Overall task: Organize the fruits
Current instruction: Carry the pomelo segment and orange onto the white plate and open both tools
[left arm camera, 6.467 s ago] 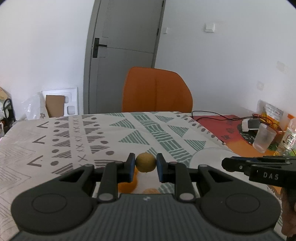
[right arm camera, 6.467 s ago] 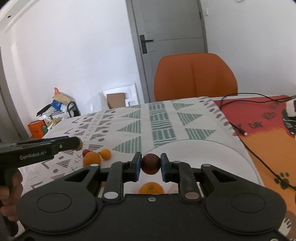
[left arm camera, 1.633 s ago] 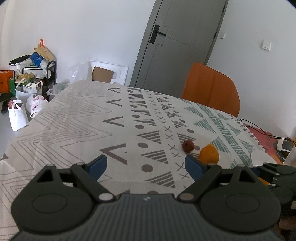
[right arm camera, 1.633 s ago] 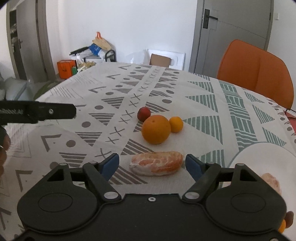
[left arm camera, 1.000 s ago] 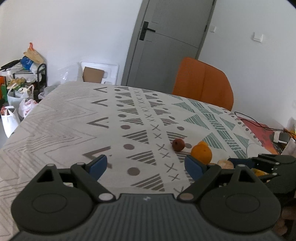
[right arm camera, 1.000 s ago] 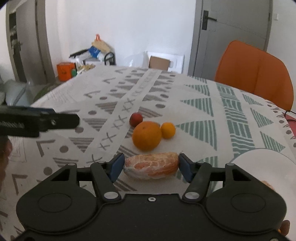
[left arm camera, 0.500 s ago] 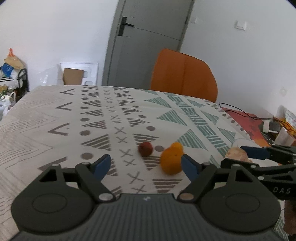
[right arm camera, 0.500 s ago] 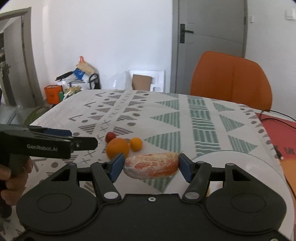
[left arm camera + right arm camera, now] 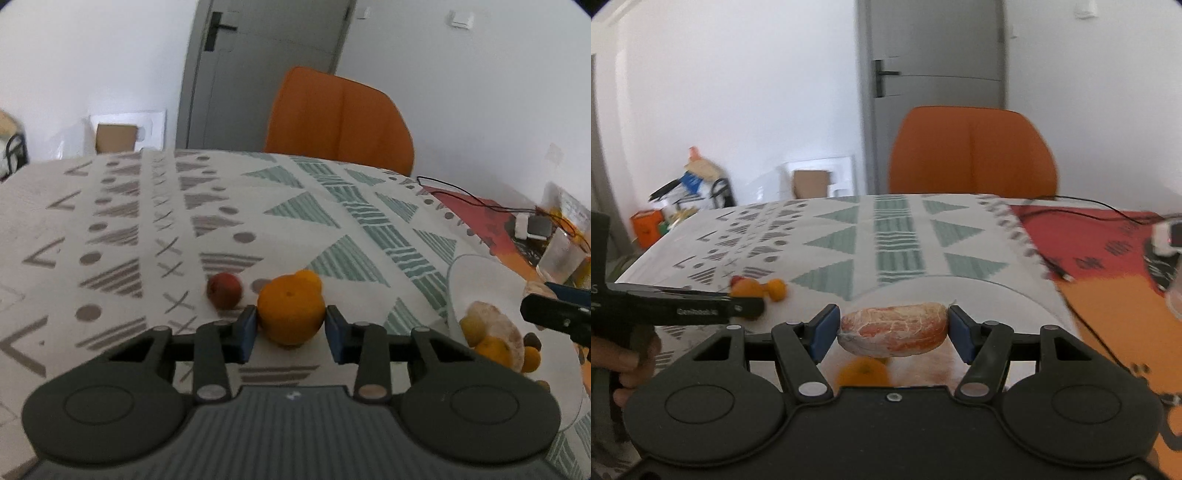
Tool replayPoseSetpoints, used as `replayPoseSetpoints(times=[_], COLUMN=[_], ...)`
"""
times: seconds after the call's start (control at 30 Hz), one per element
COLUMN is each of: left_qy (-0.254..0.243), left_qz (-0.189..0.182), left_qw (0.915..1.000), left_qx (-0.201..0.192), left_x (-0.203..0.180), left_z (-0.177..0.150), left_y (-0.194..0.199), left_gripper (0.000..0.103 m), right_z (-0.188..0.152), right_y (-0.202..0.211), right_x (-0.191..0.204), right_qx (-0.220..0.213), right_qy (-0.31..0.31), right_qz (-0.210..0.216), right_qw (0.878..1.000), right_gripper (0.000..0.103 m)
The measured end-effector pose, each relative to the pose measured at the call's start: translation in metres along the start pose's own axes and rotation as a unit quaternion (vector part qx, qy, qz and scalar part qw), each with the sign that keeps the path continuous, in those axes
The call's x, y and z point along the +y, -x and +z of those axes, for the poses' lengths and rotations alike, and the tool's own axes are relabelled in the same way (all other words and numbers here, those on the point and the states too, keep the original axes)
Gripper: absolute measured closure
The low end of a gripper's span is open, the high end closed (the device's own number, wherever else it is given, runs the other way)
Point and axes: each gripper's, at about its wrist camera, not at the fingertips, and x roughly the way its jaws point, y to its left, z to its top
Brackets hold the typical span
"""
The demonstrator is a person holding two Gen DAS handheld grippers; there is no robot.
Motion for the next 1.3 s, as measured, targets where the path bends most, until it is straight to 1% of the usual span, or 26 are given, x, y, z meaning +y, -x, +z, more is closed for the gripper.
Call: replayPoseSetpoints(times=[0.13,0.37,0.77,0.93,1.07,1.2,1.3], left_qy=[-0.001,-0.017,-0.046,-0.056,-0.066,-0.074,-0.079], left_qz=[-0.004,-0.011,-0.04,-0.051,-0.06,-0.07,-0.077], left_qw=[1.0,0.9997,0.9979,0.9969,0.9958,0.9946,0.9937], left_qx=[-0.007,-0.016,-0.022,-0.02,-0.02,-0.019,-0.018], left_x=[-0.009,-0.029,-0.074,-0.091,-0.106,-0.118,-0.125], left_z=[0.003,0.007,0.007,0.006,0.004,0.003,0.003], left_y=[0.005,0.015,0.022,0.024,0.024,0.025,0.025], left_gripper=[0.065,0.065,0.065,0.065,0.065,0.065,0.065], right_z=[-0.007,-0.018,-0.027,-0.033,-0.04,-0.04,-0.04], right_y=[0.001,0.009,0.026,0.029,0.028,0.032,0.035], right_x=[-0.014,-0.025,-0.051,-0.06,-0.07,-0.073,-0.076], right_qx=[0.004,0.004,0.007,0.018,0.027,0.024,0.018], right_qy=[-0.012,-0.021,-0.022,-0.01,-0.016,-0.013,-0.015], right_qz=[-0.01,-0.005,-0.002,0.007,0.013,0.029,0.035], right_qw=[1.0,1.0,1.0,1.0,0.999,0.999,0.999], right_gripper=[0.042,0.042,0.042,0.042,0.042,0.041,0.038])
